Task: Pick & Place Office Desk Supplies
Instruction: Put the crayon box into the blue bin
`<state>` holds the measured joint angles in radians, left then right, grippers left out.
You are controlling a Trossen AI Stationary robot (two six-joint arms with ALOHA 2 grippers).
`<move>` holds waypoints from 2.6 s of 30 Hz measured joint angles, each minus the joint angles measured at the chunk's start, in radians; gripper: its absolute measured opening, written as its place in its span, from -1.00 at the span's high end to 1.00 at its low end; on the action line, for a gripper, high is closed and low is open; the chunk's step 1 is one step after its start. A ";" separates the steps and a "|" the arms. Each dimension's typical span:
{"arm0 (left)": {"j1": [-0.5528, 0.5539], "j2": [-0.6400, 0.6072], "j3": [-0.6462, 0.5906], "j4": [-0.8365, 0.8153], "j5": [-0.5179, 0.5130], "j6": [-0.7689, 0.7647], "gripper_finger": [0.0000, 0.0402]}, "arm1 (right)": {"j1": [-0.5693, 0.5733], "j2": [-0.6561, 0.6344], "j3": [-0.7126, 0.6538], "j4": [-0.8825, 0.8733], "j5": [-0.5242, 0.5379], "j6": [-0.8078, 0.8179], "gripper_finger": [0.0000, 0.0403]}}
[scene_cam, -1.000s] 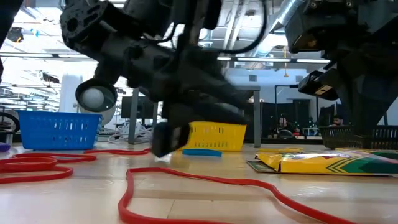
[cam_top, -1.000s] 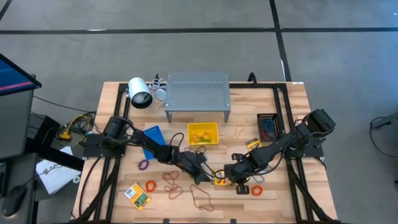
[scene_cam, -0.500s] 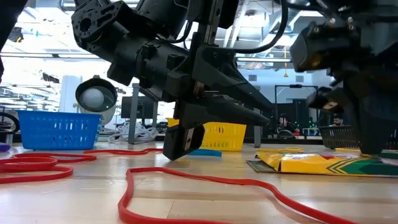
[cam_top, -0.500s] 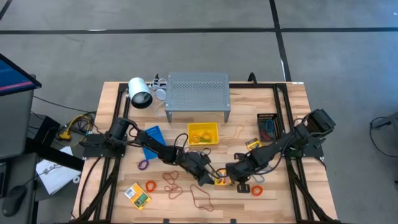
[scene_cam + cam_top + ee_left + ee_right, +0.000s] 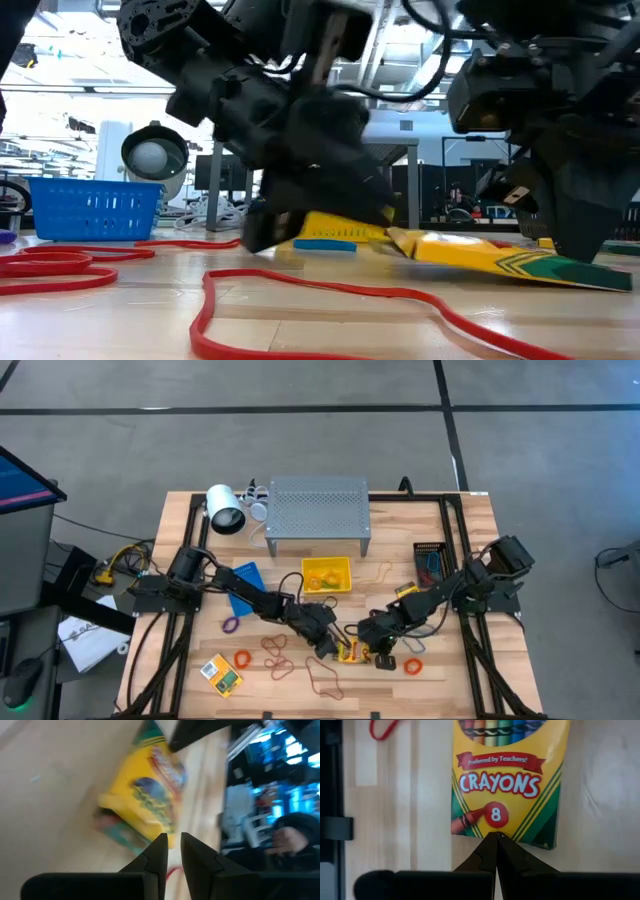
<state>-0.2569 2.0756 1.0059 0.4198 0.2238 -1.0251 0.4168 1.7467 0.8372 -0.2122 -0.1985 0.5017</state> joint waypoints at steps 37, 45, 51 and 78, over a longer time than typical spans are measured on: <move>-0.010 -0.066 -0.004 -0.085 0.021 -0.064 0.17 | -0.027 0.020 0.012 0.009 0.006 -0.069 1.00; 0.001 -0.061 -0.005 -0.005 0.029 -0.093 0.09 | -0.027 0.021 0.012 0.016 0.008 -0.084 1.00; 0.020 -0.036 -0.001 0.056 0.035 -0.105 0.18 | -0.027 0.022 0.012 0.041 0.010 -0.087 1.00; 0.021 -0.036 -0.003 0.121 0.036 -0.030 0.97 | -0.026 0.018 0.011 0.066 0.010 -0.091 1.00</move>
<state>-0.2359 2.0396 1.0031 0.5408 0.2598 -1.0546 0.3904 1.7649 0.8478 -0.1460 -0.1887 0.4107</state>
